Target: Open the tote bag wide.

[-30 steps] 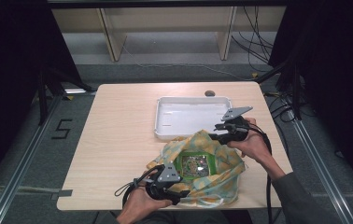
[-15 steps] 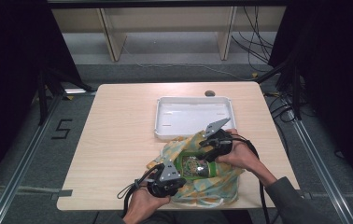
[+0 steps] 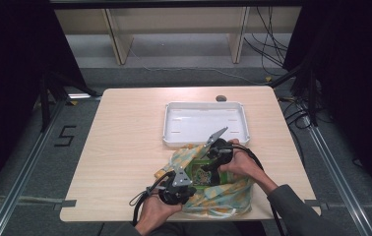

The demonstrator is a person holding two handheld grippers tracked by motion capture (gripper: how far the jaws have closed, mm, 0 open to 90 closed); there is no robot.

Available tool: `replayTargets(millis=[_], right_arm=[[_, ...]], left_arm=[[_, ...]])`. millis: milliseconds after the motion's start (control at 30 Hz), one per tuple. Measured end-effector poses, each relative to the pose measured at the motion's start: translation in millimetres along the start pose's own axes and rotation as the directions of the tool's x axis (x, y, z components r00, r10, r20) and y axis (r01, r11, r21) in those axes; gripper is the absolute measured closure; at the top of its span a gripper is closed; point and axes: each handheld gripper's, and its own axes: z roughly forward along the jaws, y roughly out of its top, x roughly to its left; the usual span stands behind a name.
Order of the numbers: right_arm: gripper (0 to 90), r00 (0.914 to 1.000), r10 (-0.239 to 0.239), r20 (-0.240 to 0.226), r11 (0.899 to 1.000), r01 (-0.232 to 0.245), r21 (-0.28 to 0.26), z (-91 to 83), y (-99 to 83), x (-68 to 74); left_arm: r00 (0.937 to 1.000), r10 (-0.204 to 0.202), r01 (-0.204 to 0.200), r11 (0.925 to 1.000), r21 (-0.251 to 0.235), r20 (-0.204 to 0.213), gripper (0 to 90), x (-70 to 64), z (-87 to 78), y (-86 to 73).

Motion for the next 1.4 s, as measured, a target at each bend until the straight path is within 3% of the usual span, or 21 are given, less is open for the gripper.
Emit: replayTargets(millis=[100, 367, 400, 433, 600, 633, 867, 933, 967, 1033, 1133, 1233, 1267, 1367, 1400], right_arm=[[40.8, 1.0000, -0.001, -0.010, 1.000, 0.001, -0.001, 3.0, -1.0, -3.0], [38.7, 0.9991, 0.027, -0.032, 0.999, -0.027, 0.021, 4.8, -3.1, -3.1], [38.7, 0.9987, 0.039, -0.033, 0.999, -0.038, 0.025, 4.5, -3.3, -2.8], [38.7, 0.9984, 0.041, -0.039, 0.999, -0.040, 0.025, 4.9, -3.7, -3.2], [36.6, 0.9948, 0.082, -0.060, 0.996, -0.079, 0.048, 3.4, -5.0, -1.6], [35.9, 0.9944, 0.086, -0.062, 0.995, -0.083, 0.051, 4.2, -5.1, -0.4], [35.8, 0.9930, 0.094, -0.071, 0.995, -0.091, 0.048, 6.7, -6.0, -1.9], [35.7, 0.9894, 0.115, -0.088, 0.992, -0.111, 0.052, 7.7, -7.4, -3.5], [35.7, 0.9894, 0.115, -0.088, 0.992, -0.111, 0.052, 7.7, -7.4, -3.5], [37.2, 0.9806, 0.150, -0.126, 0.988, -0.143, 0.062, 7.3, -7.9, -4.8], [38.5, 0.9782, 0.161, -0.131, 0.986, -0.155, 0.059, 7.6, -8.3, -5.0], [43.0, 0.9705, 0.197, -0.140, 0.980, -0.189, 0.063, 5.4, -8.4, -4.9], [45.5, 0.9623, 0.213, -0.169, 0.977, -0.208, 0.049, 2.8, -8.0, -4.2], [46.8, 0.9654, 0.213, -0.151, 0.977, -0.207, 0.053, 0.5, -6.9, -2.4], [48.0, 0.9635, 0.207, -0.170, 0.978, -0.202, 0.046, -0.4, -6.1, -2.2]], left_arm=[[0.9998, 0.019, -0.019, 0.9997, 0.015, -0.005, 89.1, 2.0, 2.1, 1.5], [1.0000, -0.004, 0.004, 0.9995, 0.031, -0.003, 89.3, 6.1, 9.1, 2.5], [0.9998, 0.017, -0.017, 0.9990, 0.040, -0.007, 89.2, 6.4, 10.0, 2.9], [1.0000, -0.003, 0.003, 0.9990, 0.044, -0.004, 89.3, 4.8, 12.5, 2.3], [0.9994, 0.034, -0.034, 0.9963, 0.079, -0.002, 89.4, 5.6, 19.6, 3.6], [0.9998, 0.018, -0.018, 0.9968, 0.078, -0.003, 89.4, 5.1, 20.9, 3.8], [0.9997, 0.023, -0.023, 0.9953, 0.094, 0.003, 89.5, 6.6, 25.8, 5.8], [0.9997, 0.024, -0.024, 0.9952, 0.095, 0.003, 89.5, 7.6, 26.9, 5.9], [1.0000, 0.005, -0.005, 0.9955, 0.094, -0.001, 89.5, 7.0, 27.8, 5.8], [0.9999, 0.014, -0.014, 0.9948, 0.101, -0.003, 89.5, 7.4, 27.7, 6.3], [0.9999, 0.011, -0.011, 0.9955, 0.095, -0.001, 89.5, 7.9, 29.6, 6.2], [0.9998, 0.019, -0.019, 0.9946, 0.102, 0.000, 89.6, 8.1, 29.8, 6.3], [0.9998, 0.017, -0.018, 0.9943, 0.105, 0.002, 89.6, 8.3, 30.6, 6.0], [0.9999, 0.015, -0.015, 0.9946, 0.102, -0.005, 89.6, 8.1, 30.6, 6.3], [0.9997, 0.021, -0.020, 0.9946, 0.102, -0.008, 89.6, 7.9, 30.3, 6.5]])
